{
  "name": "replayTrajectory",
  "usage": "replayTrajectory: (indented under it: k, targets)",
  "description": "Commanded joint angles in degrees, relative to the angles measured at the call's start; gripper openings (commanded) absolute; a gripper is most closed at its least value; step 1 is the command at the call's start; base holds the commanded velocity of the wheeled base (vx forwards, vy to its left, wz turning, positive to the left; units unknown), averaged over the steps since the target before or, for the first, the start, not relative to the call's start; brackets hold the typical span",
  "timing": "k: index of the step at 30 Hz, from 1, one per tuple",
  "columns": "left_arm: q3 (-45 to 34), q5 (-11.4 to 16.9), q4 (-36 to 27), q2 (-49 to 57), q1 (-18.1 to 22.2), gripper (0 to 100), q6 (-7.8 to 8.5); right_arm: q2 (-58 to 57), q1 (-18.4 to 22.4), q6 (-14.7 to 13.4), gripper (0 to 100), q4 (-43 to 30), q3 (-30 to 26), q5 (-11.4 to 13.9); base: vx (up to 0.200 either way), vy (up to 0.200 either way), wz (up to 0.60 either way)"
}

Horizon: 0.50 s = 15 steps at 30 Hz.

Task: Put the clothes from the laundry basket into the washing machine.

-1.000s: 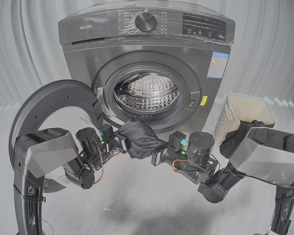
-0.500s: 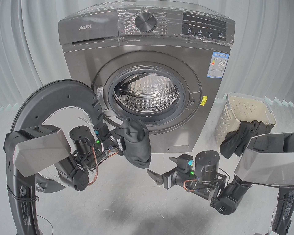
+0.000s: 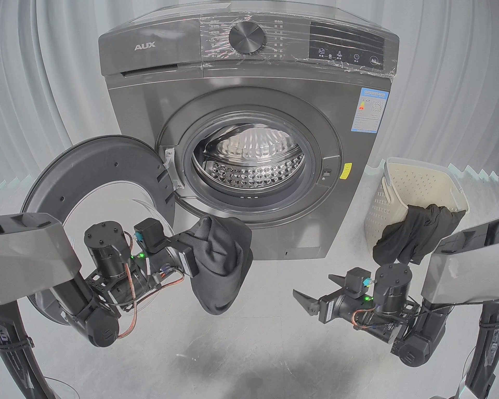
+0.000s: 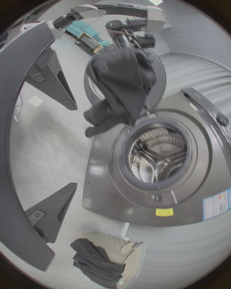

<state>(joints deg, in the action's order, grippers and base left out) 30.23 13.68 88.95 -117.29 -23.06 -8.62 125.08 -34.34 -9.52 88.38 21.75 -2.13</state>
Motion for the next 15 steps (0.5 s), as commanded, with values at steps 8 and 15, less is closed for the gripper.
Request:
replayTrajectory:
  k: [8,15]
  targets:
    - [-6.9,0.1,0.0,5.7,1.4,0,1.76,-4.1,5.3,-1.7,100,0.2,-2.2,-2.9,0.0,0.0,0.0]
    - [-9.1,-0.4,0.0,7.2,1.9,0,4.66,-2.9,5.2,-2.3,100,0.3,-2.3,-2.8,0.0,0.0,0.0]
